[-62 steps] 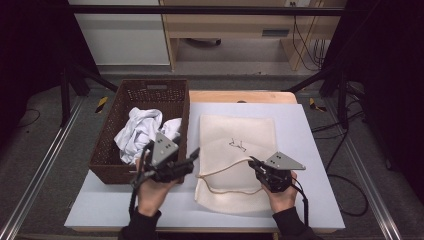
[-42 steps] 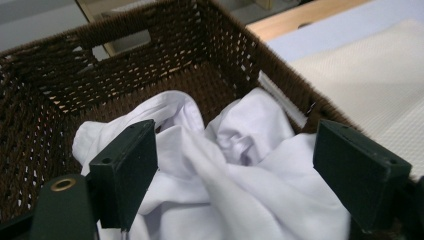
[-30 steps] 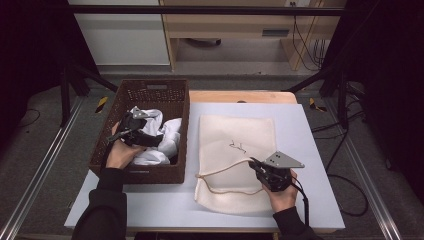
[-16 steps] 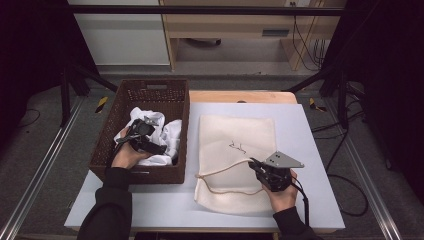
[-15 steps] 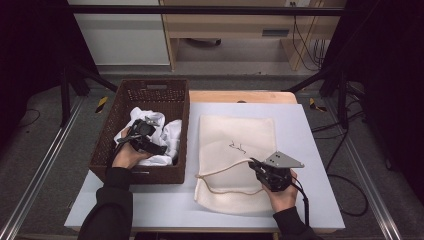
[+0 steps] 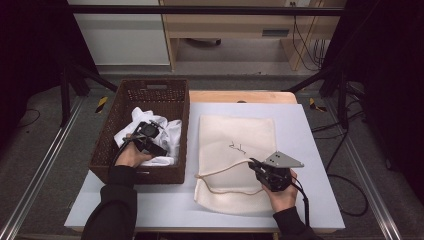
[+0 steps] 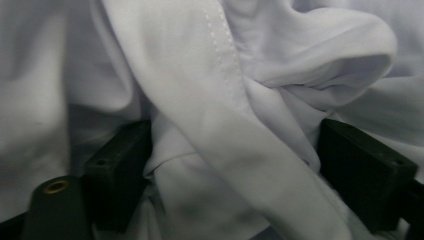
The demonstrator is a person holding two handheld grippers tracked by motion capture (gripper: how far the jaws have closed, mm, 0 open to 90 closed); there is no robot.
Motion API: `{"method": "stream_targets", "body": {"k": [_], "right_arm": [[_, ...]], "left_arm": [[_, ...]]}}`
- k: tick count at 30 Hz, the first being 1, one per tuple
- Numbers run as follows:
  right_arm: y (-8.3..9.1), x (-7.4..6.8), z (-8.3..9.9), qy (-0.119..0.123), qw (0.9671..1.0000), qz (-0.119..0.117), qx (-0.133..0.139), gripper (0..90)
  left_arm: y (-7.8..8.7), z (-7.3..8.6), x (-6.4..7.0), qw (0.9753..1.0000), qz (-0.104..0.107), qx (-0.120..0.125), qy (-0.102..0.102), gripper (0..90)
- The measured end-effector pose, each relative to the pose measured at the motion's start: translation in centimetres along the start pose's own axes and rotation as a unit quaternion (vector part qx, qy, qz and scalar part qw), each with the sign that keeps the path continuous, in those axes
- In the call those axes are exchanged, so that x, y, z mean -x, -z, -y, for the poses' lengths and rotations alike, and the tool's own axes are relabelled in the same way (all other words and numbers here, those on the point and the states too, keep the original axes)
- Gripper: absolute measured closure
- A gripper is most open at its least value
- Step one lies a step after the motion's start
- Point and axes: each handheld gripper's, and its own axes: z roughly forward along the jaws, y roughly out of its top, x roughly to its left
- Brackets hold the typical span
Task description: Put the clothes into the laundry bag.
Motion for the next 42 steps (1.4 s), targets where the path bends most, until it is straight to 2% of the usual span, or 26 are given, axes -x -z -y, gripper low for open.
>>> {"method": "stream_targets", "body": {"k": [1, 2, 5, 8, 9, 14, 16, 18, 20, 23, 26, 27, 28, 31, 32, 33, 34, 35, 37, 38, 39, 40, 41, 42], "right_arm": [[0.0, 0.0, 0.0, 0.000, 1.0000, 0.000, 0.000, 84.9], [0.0, 0.0, 0.0, 0.000, 1.0000, 0.000, 0.000, 84.9], [0.1, 0.0, 0.0, 0.001, 1.0000, 0.000, 0.000, 85.1], [0.1, 0.1, 0.0, -0.003, 1.0000, 0.000, -0.001, 85.6], [0.0, 0.1, 0.0, -0.002, 1.0000, -0.001, 0.000, 85.7], [0.1, 0.1, 0.0, -0.004, 1.0000, -0.001, -0.003, 86.1], [0.1, 0.2, 0.0, -0.004, 1.0000, 0.000, -0.002, 86.1], [0.1, 0.3, 0.0, -0.005, 1.0000, 0.000, -0.001, 86.1], [0.1, 0.3, 0.0, -0.005, 1.0000, 0.001, 0.000, 86.1], [0.2, 0.3, 0.0, -0.005, 1.0000, 0.000, 0.000, 86.1], [0.2, 0.3, 0.0, -0.007, 1.0000, 0.000, 0.000, 86.1], [0.2, 0.4, 0.0, -0.006, 1.0000, 0.001, 0.000, 86.1], [0.2, 0.4, 0.0, -0.006, 1.0000, 0.001, 0.000, 86.1], [0.2, 0.4, 0.1, -0.007, 1.0000, 0.002, 0.000, 86.1], [0.2, 0.4, 0.1, -0.007, 1.0000, 0.001, 0.000, 86.1], [0.2, 0.4, 0.1, -0.006, 1.0000, 0.002, 0.000, 86.2], [0.1, 0.4, 0.1, -0.006, 1.0000, 0.002, 0.000, 86.2], [0.1, 0.4, 0.1, -0.005, 1.0000, 0.002, -0.001, 86.2], [0.1, 0.3, 0.1, -0.006, 1.0000, 0.001, -0.002, 86.2], [0.1, 0.3, 0.1, -0.007, 1.0000, 0.001, -0.002, 86.2], [0.1, 0.3, 0.1, -0.006, 1.0000, 0.001, -0.002, 86.2], [0.1, 0.3, 0.1, -0.006, 1.0000, 0.001, -0.002, 86.2], [0.1, 0.3, 0.1, -0.005, 1.0000, 0.001, -0.002, 86.2], [0.1, 0.3, 0.1, -0.005, 1.0000, 0.001, -0.002, 86.2]], "left_arm": [[0.1, 0.0, 0.0, 1.0000, -0.002, -0.005, -0.004, 26.7], [0.1, 0.0, 0.0, 1.0000, -0.004, -0.007, -0.005, 26.7], [0.3, -0.1, 0.2, 0.9999, -0.008, -0.013, -0.008, 42.6], [0.5, -0.1, 0.3, 0.9994, -0.021, -0.023, -0.017, 58.4], [0.6, -0.2, 0.5, 0.9989, -0.033, -0.026, -0.022, 64.1], [0.9, -0.1, 0.5, 0.9991, -0.037, -0.016, -0.016, 71.0], [1.3, 0.0, 0.4, 0.9992, -0.039, 0.000, -0.008, 71.8], [1.9, 0.2, 0.2, 0.9984, -0.045, 0.035, 0.010, 73.1], [2.8, 0.5, -0.2, 0.9945, -0.055, 0.082, 0.036, 73.8], [4.1, 1.0, -0.3, 0.9851, -0.070, 0.147, 0.058, 74.4], [5.1, 1.5, -0.4, 0.9737, -0.081, 0.201, 0.072, 74.7], [5.8, 1.8, -0.7, 0.9654, -0.080, 0.234, 0.084, 75.1], [5.8, 1.8, -0.7, 0.9654, -0.080, 0.234, 0.084, 75.1], [6.6, 2.2, -0.7, 0.9536, -0.086, 0.275, 0.089, 75.3], [6.8, 2.3, -0.7, 0.9511, -0.088, 0.283, 0.087, 75.2], [6.9, 2.3, -0.7, 0.9498, -0.088, 0.287, 0.087, 75.2], [7.0, 2.3, -0.7, 0.9498, -0.088, 0.288, 0.086, 75.3], [6.9, 2.2, -0.8, 0.9513, -0.083, 0.284, 0.085, 75.2], [6.6, 2.0, -0.8, 0.9564, -0.078, 0.270, 0.081, 74.9], [6.4, 1.8, -0.8, 0.9601, -0.074, 0.258, 0.079, 74.2], [6.2, 1.8, -0.8, 0.9614, -0.078, 0.253, 0.076, 73.0], [6.1, 1.7, -0.8, 0.9621, -0.080, 0.249, 0.076, 70.5], [5.8, 1.7, -0.9, 0.9642, -0.070, 0.244, 0.076, 55.0], [5.4, 1.6, -1.1, 0.9684, -0.053, 0.231, 0.077, 55.0]]}}
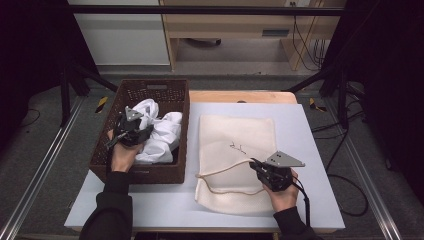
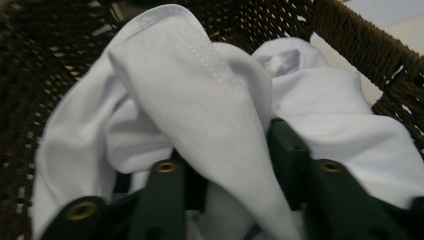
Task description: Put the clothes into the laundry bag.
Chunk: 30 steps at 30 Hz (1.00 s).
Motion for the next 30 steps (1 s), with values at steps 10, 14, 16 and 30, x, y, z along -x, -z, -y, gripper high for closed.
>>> {"method": "stream_targets", "body": {"k": [10, 14, 16, 30], "right_arm": [[-0.3, 0.2, 0.2, -0.001, 1.0000, 0.006, -0.005, 73.4], [-0.2, 0.3, 0.2, -0.005, 0.9999, 0.012, 0.001, 71.8], [-0.2, 0.3, 0.2, -0.005, 1.0000, 0.005, -0.001, 78.9], [-0.3, 0.3, 0.2, -0.005, 0.9999, 0.000, -0.011, 86.9]], "left_arm": [[-3.1, -0.5, 0.4, 0.9934, 0.035, -0.092, -0.059, 10.1], [-4.2, 0.2, 0.7, 0.9888, 0.062, -0.110, -0.080, 5.1], [-4.5, 0.5, 0.9, 0.9864, 0.075, -0.115, -0.091, 4.5], [-6.5, 1.5, 2.2, 0.9654, 0.098, -0.197, -0.139, 1.5]]}}
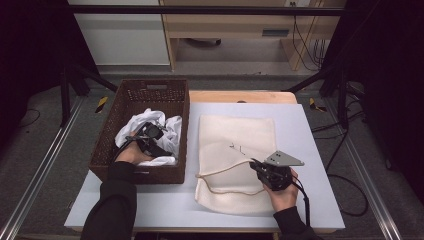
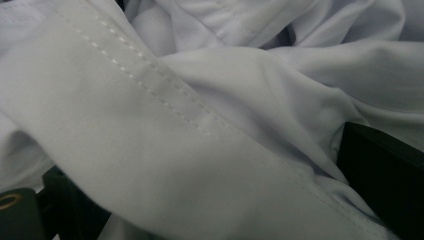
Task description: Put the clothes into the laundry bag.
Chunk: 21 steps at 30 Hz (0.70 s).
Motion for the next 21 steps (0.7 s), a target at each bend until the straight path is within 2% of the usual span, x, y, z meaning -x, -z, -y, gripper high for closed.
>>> {"method": "stream_targets", "body": {"k": [1, 2, 4, 7, 14, 17, 21], "right_arm": [[0.0, 0.0, 0.0, 0.000, 1.0000, 0.000, 0.000, 86.9], [0.0, 0.0, 0.0, 0.000, 1.0000, 0.000, 0.000, 86.9], [0.0, 0.0, 0.0, -0.001, 1.0000, 0.000, 0.001, 86.9], [-0.1, -0.1, 0.0, -0.001, 1.0000, -0.001, 0.000, 87.0], [-0.1, 0.0, 0.0, -0.002, 1.0000, -0.002, 0.001, 87.1], [0.0, 0.0, 0.0, 0.000, 1.0000, -0.002, 0.000, 87.1], [0.0, 0.0, 0.0, -0.002, 1.0000, -0.002, 0.000, 87.1]], "left_arm": [[-0.2, -0.1, 0.2, 0.9999, 0.000, -0.015, -0.006, 1.5], [-0.2, -0.1, 0.2, 0.9999, 0.000, -0.015, -0.006, 1.6], [-0.5, -0.2, 0.4, 0.9993, -0.002, -0.035, -0.012, 1.8], [-0.4, -0.6, 0.7, 0.9985, -0.008, -0.053, -0.003, 8.5], [0.3, -0.9, 1.0, 0.9975, -0.005, -0.071, -0.004, 36.2], [0.7, -1.0, 1.2, 0.9971, -0.017, -0.073, -0.015, 51.2], [1.0, -1.0, 1.2, 0.9971, -0.025, -0.071, -0.010, 59.6]]}}
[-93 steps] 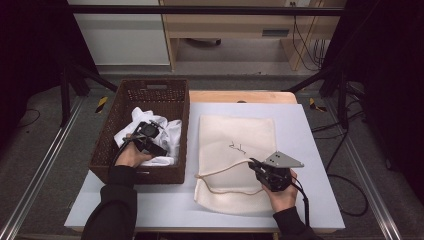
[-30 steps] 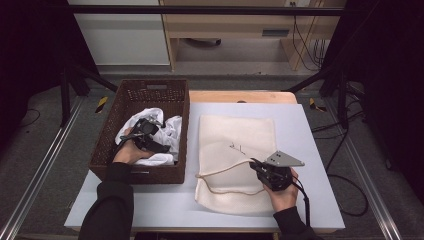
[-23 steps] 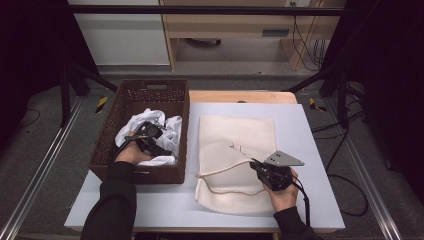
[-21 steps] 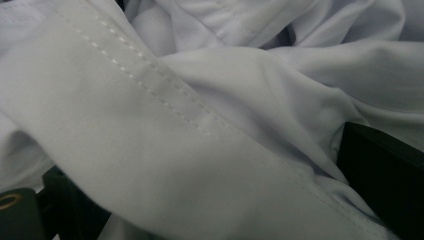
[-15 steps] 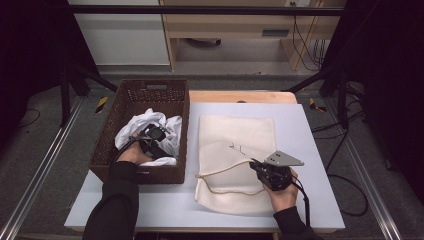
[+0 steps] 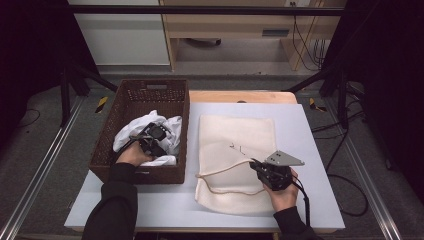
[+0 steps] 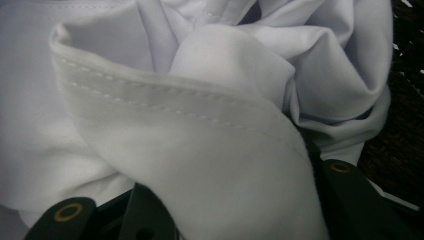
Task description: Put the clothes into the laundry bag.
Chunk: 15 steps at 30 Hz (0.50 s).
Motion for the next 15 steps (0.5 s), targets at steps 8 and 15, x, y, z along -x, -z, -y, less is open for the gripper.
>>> {"method": "stream_targets", "body": {"k": [8, 15], "right_arm": [[0.0, 0.0, 0.0, -0.001, 1.0000, 0.001, 0.000, 87.1], [0.1, 0.1, 0.0, -0.002, 1.0000, 0.001, 0.000, 87.1]], "left_arm": [[2.2, 0.9, -0.5, 0.9934, -0.017, 0.103, 0.046, 63.7], [5.0, 2.3, -1.5, 0.9659, -0.054, 0.230, 0.106, 64.7]]}}
